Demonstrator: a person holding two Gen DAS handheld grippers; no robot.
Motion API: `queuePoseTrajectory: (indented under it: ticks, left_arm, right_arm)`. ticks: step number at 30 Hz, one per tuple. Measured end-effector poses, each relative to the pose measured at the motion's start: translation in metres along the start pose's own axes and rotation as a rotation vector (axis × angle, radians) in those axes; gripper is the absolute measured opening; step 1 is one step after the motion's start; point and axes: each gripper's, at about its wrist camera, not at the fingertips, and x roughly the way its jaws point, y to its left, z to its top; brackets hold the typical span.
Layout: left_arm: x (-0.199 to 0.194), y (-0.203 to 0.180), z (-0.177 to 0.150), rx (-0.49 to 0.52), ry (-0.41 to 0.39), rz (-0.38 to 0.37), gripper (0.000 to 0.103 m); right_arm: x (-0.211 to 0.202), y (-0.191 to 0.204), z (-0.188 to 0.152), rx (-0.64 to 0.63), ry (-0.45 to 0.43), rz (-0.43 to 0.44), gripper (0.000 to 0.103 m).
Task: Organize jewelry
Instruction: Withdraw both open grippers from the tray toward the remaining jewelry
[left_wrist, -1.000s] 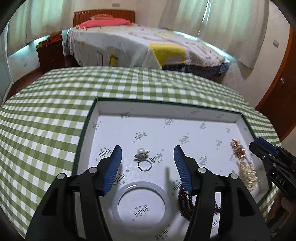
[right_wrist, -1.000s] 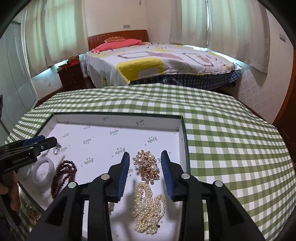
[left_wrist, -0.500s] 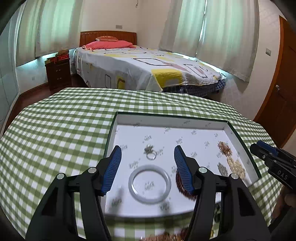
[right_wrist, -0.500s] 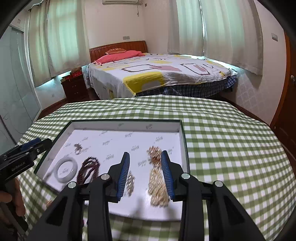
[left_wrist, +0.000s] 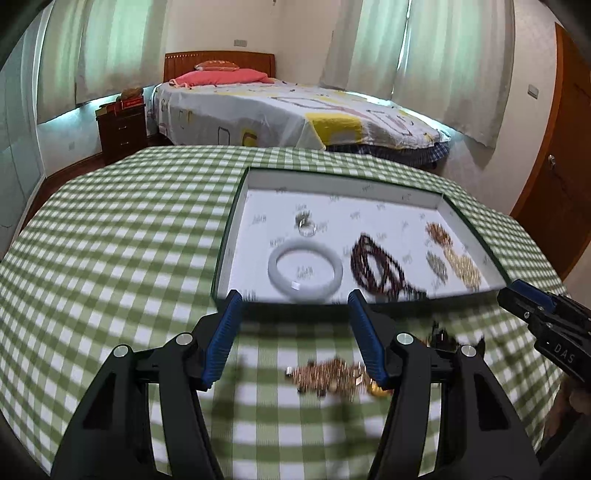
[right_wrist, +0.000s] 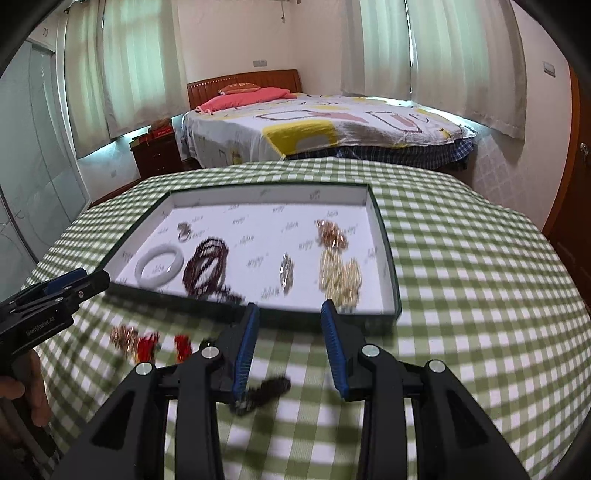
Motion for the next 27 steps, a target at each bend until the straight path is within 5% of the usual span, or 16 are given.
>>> queuePoseTrajectory:
  ticks: [27]
  left_arm:
    - [-0.009, -0.014, -0.038, 0.056, 0.043, -0.007, 0.056]
  right_arm:
    - [-0.002, 0.009, -0.029, -0.006, 0.033, 0.021, 0.036]
